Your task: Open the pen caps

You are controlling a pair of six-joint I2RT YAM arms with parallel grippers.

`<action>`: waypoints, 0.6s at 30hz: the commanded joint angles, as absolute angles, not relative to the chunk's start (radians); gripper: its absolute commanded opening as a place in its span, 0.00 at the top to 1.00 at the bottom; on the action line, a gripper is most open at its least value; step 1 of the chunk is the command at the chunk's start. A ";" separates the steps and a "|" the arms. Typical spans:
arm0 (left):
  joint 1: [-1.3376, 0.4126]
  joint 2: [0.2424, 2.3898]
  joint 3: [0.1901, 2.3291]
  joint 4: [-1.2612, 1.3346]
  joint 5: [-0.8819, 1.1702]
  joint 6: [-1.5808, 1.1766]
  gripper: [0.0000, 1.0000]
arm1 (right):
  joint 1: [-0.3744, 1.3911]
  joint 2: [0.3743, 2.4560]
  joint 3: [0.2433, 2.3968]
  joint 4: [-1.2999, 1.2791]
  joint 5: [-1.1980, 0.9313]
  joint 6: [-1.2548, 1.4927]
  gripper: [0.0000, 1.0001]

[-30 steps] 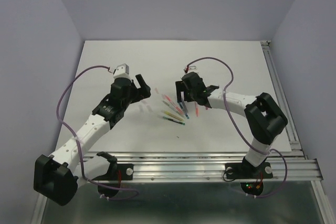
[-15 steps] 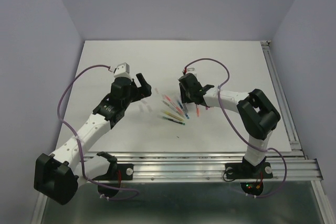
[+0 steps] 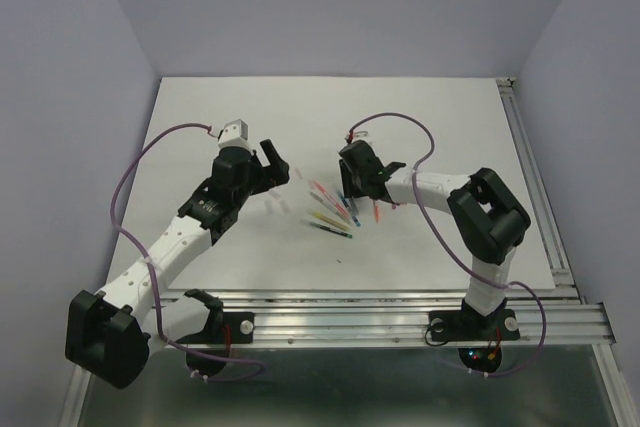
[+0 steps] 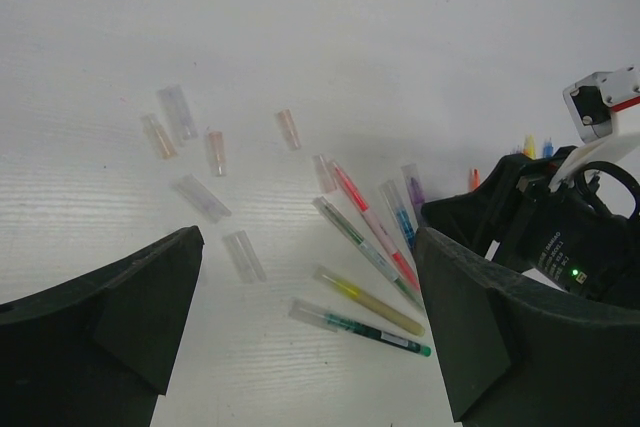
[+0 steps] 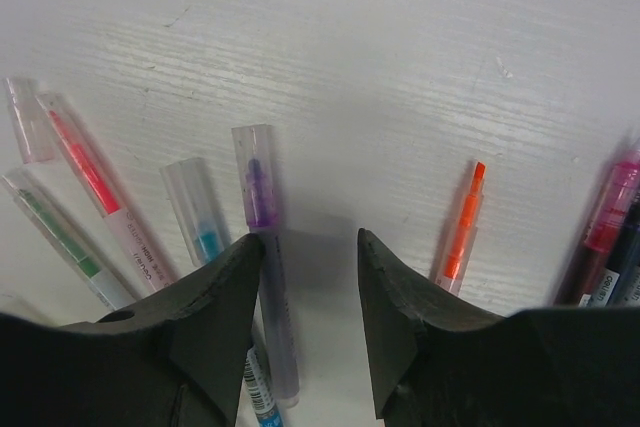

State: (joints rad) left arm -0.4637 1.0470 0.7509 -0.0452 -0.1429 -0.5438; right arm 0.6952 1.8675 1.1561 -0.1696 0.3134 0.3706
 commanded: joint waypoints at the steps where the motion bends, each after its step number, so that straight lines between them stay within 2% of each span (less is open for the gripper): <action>1: -0.465 1.043 0.736 -0.005 -0.144 -0.537 0.01 | 0.704 1.894 1.207 -0.152 0.316 0.376 0.51; 4: -0.466 1.042 0.736 -0.006 -0.144 -0.535 0.01 | 0.704 1.905 1.203 -0.156 0.314 0.383 0.56; 13: -0.465 1.043 0.736 -0.005 -0.146 -0.534 0.01 | 0.706 1.899 1.129 -0.144 0.288 0.413 0.60; 18: -0.466 1.043 0.735 -0.006 -0.143 -0.534 0.01 | 0.712 1.898 1.092 -0.149 0.293 0.422 0.68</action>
State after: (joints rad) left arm -0.4637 1.0470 0.7456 -0.0418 -0.1417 -0.5434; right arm 0.6956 1.8938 1.1408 -0.1272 0.3023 0.4004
